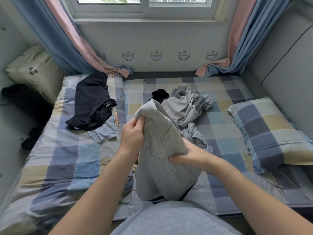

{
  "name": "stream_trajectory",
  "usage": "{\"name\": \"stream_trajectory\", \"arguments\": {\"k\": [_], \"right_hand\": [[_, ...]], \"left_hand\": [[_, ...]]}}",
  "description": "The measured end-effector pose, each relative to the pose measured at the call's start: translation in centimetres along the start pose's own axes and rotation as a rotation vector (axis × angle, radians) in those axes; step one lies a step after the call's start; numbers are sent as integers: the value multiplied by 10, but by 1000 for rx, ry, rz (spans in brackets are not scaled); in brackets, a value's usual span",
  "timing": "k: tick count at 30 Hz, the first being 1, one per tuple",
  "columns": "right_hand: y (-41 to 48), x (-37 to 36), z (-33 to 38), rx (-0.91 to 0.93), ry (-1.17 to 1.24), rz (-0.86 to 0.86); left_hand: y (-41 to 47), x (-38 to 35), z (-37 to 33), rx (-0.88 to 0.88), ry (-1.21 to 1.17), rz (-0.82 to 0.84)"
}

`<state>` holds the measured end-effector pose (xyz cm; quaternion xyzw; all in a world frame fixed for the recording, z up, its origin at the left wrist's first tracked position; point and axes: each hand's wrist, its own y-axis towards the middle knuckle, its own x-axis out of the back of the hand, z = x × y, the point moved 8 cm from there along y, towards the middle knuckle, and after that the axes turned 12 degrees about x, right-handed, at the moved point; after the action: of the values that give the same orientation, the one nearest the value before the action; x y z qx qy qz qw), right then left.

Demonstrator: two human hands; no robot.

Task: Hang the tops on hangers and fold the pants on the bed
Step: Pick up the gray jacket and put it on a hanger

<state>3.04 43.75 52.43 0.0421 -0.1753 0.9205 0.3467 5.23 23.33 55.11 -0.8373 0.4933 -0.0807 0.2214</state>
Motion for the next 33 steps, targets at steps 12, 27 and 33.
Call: {"name": "stream_trajectory", "arguments": {"k": [12, 27, 33], "right_hand": [[21, 52, 10, -82, 391, -603], [29, 35, 35, 56, 374, -254], [8, 3, -8, 55, -30, 20]], "left_hand": [[-3, -12, 28, 58, 361, 191], [-7, -10, 24, -94, 94, 117], [-3, -8, 7, 49, -141, 123]]}}
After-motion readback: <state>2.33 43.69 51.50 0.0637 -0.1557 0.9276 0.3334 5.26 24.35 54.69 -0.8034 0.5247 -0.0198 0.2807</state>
